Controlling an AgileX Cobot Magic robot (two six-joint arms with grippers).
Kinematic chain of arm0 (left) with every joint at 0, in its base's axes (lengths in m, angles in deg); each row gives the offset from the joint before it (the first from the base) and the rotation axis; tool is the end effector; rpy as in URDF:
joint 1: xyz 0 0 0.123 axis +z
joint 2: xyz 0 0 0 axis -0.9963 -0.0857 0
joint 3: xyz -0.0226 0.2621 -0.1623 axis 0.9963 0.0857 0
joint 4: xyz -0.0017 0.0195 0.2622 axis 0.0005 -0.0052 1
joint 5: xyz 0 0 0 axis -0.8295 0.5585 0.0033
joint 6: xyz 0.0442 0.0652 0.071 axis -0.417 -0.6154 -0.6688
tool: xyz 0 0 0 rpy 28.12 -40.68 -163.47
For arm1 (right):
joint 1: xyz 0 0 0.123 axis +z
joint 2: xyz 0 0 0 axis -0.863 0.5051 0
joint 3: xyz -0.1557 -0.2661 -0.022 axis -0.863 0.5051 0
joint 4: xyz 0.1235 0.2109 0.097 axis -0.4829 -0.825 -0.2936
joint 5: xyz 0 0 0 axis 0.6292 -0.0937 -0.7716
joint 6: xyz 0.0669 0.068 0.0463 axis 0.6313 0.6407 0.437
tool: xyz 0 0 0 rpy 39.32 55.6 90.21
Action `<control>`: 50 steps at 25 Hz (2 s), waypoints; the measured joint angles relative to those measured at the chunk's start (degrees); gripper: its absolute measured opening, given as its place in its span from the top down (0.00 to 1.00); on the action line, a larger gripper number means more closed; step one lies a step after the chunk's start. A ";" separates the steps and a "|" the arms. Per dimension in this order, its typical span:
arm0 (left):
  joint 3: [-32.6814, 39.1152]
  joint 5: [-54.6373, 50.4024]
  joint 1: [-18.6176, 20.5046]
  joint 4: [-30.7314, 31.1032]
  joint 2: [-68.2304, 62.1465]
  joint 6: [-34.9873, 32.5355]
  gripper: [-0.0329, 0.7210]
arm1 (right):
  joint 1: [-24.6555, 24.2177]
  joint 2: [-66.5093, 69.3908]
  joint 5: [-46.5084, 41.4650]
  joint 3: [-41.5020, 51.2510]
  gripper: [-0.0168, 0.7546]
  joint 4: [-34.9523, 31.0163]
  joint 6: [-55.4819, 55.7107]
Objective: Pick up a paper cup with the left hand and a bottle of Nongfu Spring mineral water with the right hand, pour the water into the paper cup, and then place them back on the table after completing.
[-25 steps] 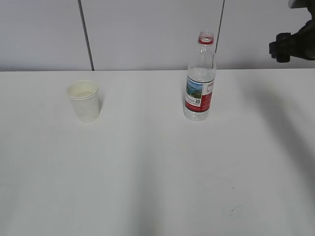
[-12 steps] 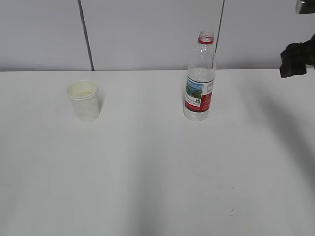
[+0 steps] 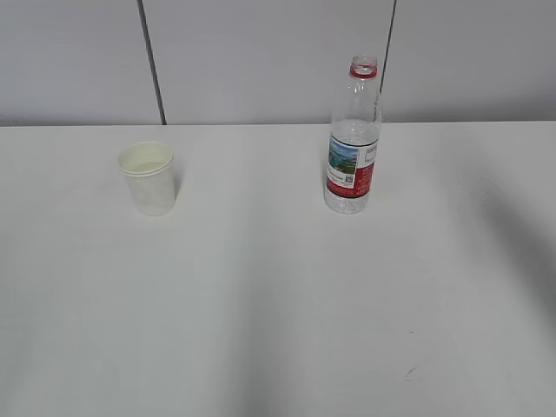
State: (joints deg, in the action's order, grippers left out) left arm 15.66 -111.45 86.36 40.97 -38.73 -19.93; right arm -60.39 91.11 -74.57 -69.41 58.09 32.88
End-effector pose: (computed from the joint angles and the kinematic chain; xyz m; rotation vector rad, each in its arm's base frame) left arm -0.0114 0.0032 0.2799 -0.1887 2.0485 -0.0403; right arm 0.2944 -0.0106 0.3369 -0.0785 2.6744 -0.1167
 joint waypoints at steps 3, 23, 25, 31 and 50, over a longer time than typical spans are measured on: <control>0.00 0.00 0.00 0.00 0.00 0.00 0.64 | 0.00 -4.15 -3.00 1.08 0.22 -0.22 -0.15; 0.00 0.00 0.00 0.00 0.00 0.00 0.64 | 0.00 -36.56 -10.85 20.76 0.22 -0.35 2.74; 0.00 0.00 0.00 0.00 0.00 0.00 0.64 | 0.00 -39.35 -10.90 21.97 0.22 -0.35 2.74; 0.00 0.00 0.00 0.00 0.00 0.00 0.64 | 0.00 -47.92 -9.18 27.68 0.22 -0.35 2.74; 0.00 0.00 0.00 0.00 0.00 0.00 0.64 | 0.00 -76.37 2.20 40.98 0.22 0.22 2.24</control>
State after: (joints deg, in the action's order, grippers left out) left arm 15.66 -111.45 86.36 40.97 -38.73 -19.93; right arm -60.39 14.74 -72.37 -28.43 58.31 35.12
